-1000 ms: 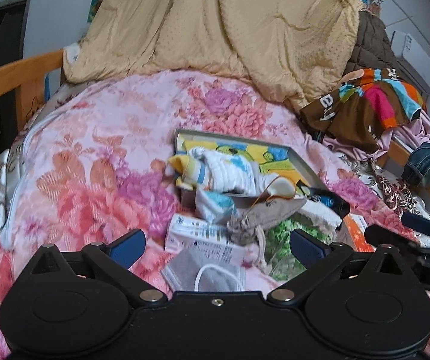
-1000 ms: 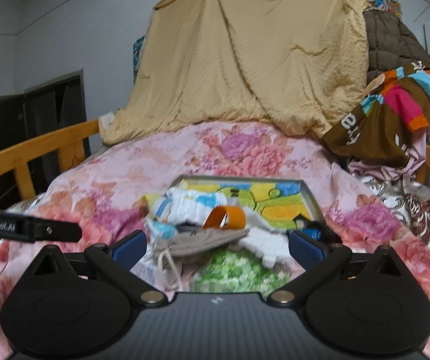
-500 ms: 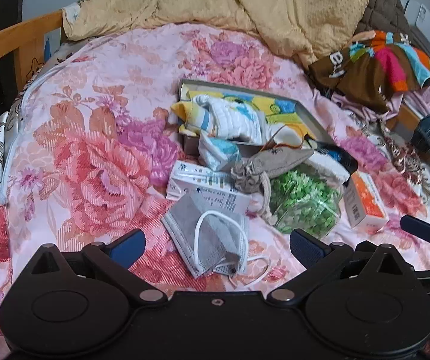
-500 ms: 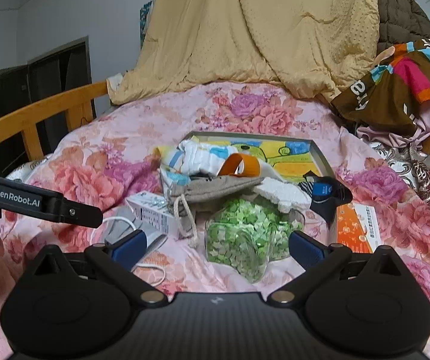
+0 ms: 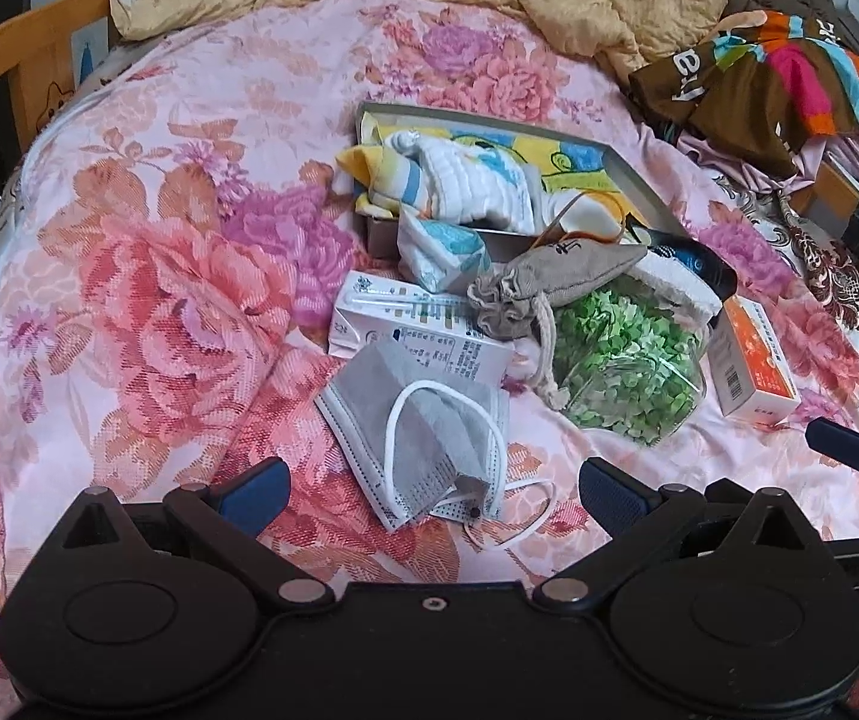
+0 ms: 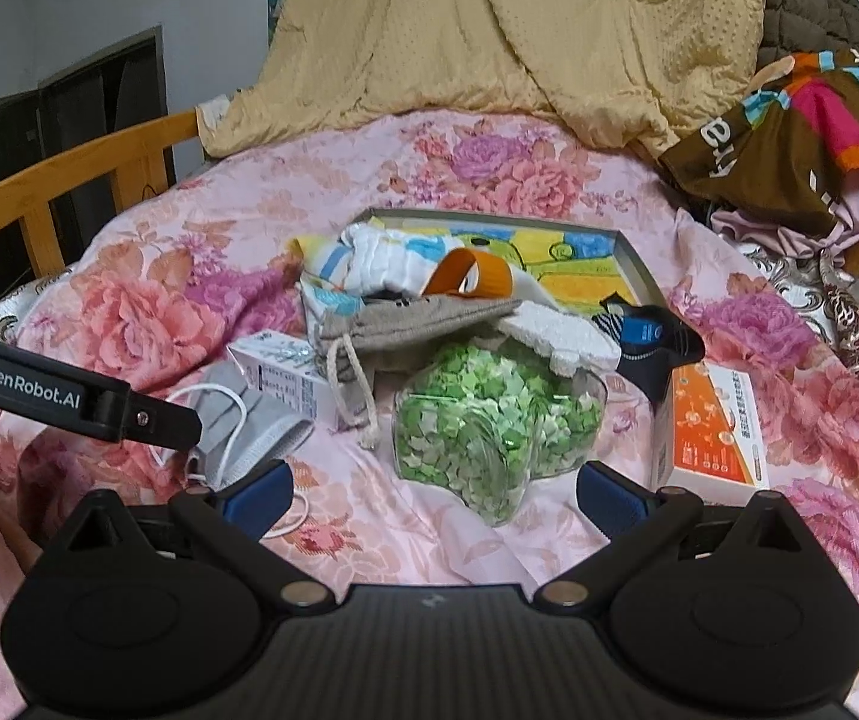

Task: Organize soft objects
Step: 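Move both tools toward the grey face mask and beige drawstring pouch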

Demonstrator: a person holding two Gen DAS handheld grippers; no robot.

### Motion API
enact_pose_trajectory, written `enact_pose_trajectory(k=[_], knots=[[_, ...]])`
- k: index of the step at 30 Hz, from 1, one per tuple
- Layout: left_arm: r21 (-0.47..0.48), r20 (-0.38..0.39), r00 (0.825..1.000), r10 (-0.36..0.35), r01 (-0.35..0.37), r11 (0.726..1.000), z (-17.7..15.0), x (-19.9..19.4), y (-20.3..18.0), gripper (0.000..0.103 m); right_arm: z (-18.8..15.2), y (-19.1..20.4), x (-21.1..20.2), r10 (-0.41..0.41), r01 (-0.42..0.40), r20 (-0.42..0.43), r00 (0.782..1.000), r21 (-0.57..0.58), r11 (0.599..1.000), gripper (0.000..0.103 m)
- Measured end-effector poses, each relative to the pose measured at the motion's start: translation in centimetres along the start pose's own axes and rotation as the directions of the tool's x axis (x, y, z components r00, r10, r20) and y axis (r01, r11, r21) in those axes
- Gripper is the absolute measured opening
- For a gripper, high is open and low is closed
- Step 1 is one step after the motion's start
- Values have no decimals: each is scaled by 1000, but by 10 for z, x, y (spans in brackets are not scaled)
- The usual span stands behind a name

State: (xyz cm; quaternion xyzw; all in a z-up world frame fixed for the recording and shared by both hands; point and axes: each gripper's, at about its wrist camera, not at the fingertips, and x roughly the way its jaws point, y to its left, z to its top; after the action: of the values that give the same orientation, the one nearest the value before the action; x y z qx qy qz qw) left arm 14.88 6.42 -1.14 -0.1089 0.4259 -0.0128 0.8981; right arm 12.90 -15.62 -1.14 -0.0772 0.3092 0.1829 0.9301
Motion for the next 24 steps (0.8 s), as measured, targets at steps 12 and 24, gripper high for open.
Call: enact_pose_trajectory(k=[12, 24], knots=[[-31, -55, 998, -19, 17, 999, 9, 23, 2, 102, 17, -13, 25, -2, 1, -39, 999, -16, 1000, 102], [-70, -96, 995, -29, 22, 997, 20, 54, 4, 102, 35, -19, 56, -1, 0, -10, 1000, -88, 996, 102]])
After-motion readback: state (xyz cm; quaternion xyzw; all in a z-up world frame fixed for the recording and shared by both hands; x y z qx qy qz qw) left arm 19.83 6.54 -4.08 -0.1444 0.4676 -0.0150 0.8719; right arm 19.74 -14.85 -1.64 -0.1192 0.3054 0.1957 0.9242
